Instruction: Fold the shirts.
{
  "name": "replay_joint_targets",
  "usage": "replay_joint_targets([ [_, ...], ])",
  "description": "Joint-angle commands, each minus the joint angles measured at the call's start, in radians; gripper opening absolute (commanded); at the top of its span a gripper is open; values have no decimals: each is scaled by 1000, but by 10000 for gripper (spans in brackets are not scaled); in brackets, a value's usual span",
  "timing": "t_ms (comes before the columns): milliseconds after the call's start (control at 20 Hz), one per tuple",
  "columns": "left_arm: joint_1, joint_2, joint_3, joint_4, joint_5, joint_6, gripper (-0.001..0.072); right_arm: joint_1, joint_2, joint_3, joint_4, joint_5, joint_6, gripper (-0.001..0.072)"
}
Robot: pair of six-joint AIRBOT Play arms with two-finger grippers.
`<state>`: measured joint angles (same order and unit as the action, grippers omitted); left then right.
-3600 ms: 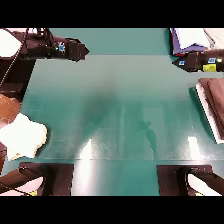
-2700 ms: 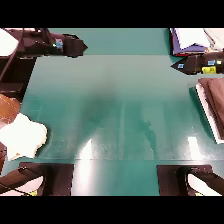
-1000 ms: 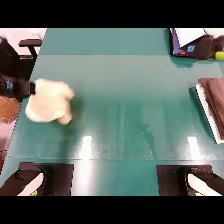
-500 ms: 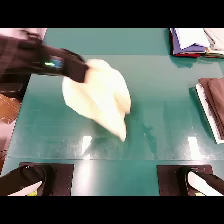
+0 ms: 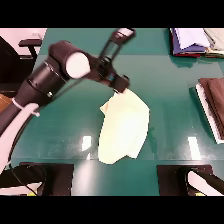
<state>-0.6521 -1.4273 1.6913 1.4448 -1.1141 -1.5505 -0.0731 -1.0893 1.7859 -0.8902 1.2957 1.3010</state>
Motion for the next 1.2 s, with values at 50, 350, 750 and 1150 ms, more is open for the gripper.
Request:
replay_joint_targets([
  [50,235,-17,-82,-71,-82,2,543,3,-1,-1,0,18,0,16],
  [350,294,-87,-432,-354,116,78,543,3,0,-96,29,16,0,16],
  [750,202,-219,-445,-424,163,136,541,3,0,-250,32,26,0,16],
  [1150,374,-127,-259,-321,34,137,27,3,72,-679,24,39,1,17],
])
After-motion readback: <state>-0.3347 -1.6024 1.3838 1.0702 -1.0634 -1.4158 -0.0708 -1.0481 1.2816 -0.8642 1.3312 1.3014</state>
